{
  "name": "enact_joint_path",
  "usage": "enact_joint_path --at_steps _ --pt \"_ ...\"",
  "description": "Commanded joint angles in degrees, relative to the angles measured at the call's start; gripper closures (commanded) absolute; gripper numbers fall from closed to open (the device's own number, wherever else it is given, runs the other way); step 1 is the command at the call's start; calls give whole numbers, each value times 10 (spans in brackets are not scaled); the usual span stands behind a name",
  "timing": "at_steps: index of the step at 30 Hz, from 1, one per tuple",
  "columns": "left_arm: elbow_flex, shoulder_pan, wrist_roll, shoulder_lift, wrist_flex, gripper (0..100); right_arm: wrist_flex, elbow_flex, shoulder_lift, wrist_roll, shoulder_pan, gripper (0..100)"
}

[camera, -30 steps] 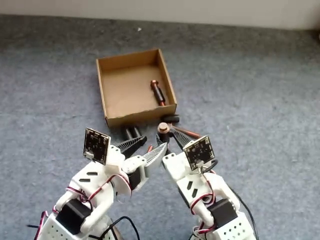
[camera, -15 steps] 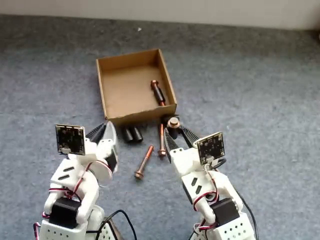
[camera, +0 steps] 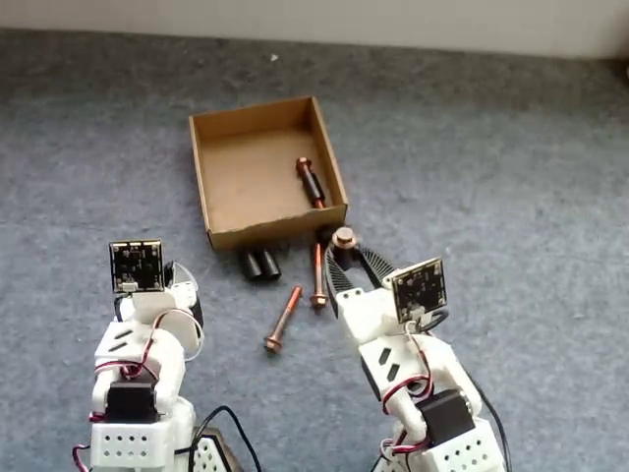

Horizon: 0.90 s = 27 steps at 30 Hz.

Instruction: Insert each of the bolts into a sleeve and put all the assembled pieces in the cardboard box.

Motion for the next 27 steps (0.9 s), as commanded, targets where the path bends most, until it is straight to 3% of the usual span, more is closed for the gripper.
enact_joint_path --at_steps 1,17,27 --pt "13 -4 -8 -3 4 994 -22 -99 77 -3 5 994" --pt "12 -3 -7 -2 33 994 -222 -398 688 -3 -30 994" --pt "12 -5 -7 -1 33 994 -311 -565 914 -5 -32 994"
